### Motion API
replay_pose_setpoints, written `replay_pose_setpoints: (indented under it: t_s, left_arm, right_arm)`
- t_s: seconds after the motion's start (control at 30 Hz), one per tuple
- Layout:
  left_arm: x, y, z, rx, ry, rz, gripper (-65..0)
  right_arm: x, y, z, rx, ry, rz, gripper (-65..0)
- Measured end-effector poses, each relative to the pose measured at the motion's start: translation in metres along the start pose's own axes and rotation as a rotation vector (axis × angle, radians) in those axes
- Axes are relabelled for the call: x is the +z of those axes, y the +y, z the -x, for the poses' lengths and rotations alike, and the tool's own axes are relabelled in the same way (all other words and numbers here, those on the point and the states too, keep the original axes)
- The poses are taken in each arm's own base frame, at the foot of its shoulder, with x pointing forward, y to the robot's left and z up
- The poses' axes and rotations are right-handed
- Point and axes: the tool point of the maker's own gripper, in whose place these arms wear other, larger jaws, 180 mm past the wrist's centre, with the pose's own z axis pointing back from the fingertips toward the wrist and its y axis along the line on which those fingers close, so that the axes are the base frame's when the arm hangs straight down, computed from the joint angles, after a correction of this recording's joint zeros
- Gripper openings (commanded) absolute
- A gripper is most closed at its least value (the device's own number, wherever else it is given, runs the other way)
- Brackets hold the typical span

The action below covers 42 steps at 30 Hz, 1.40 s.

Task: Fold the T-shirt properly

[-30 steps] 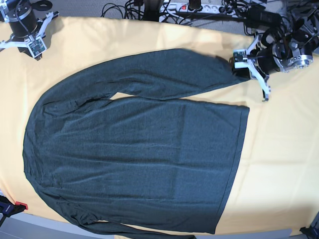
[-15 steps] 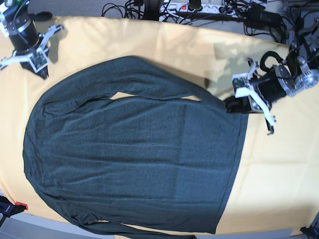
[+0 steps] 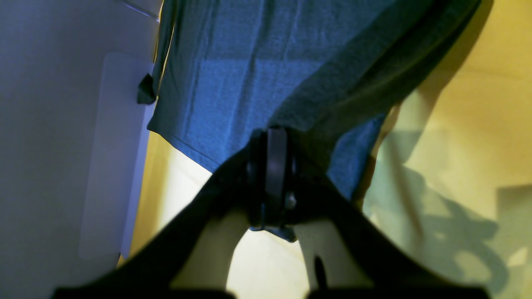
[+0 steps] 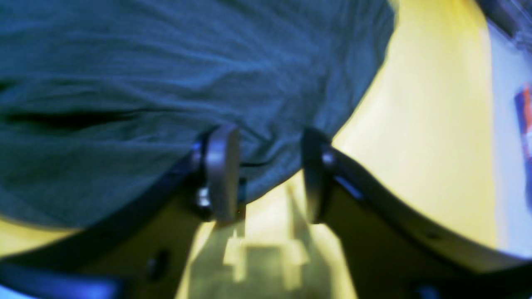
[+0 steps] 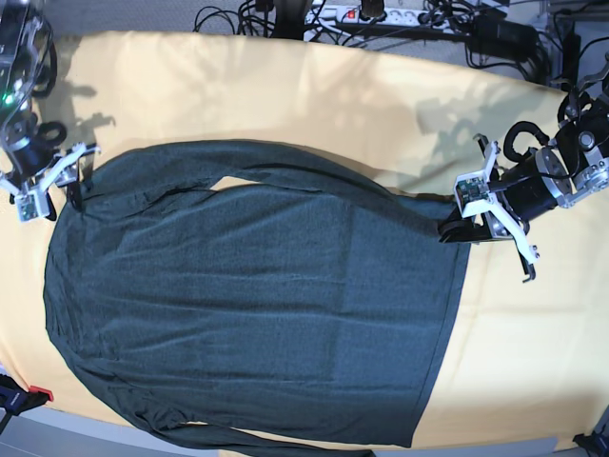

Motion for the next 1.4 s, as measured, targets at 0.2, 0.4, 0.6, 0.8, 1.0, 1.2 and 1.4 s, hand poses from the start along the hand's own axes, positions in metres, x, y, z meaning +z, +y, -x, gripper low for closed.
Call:
replay_pose_setpoints:
  t_s: [0.2,0.4,0.6,0.8,1.0,1.2,1.4]
  left_arm:
    - [0.000,0.000,0.000,0.001,-0.001,0.000,-65.0]
    - [0.000,0.000,0.000,0.000,0.000,-0.001,-65.0]
    - [0.000,0.000,0.000,0.000,0.000,-0.001,-65.0]
    - [0.000,0.000,0.000,0.000,0.000,-0.001,-65.0]
    - [0.000,0.000,0.000,0.000,-0.001,-0.001,-65.0]
    - [0.000,0.000,0.000,0.000,0.000,-0.001,-65.0]
    - [0.000,0.000,0.000,0.000,0.000,-0.001,-65.0]
  right_arm:
    - [-0.037,-0.027,0.017,-0.231,0.054,0.018,-32.0]
    - [-0.057,-0.043,0.040,-0.351,0.133,0.058,-32.0]
    - [-0.057,-0.051,0.045,-0.388,0.148,0.107,-32.0]
    - [-0.057,-0.051,0.051,-0.415,0.174,0.125,-32.1]
    - [-0.057,-0.048,0.050,-0.412,0.170,0.111,-43.5]
    - [-0.058,-0.050,0.045,-0.415,0.141,0.113,-65.0]
    - [-0.059,-0.044,0.041,-0.366,0.128,0.074,-65.0]
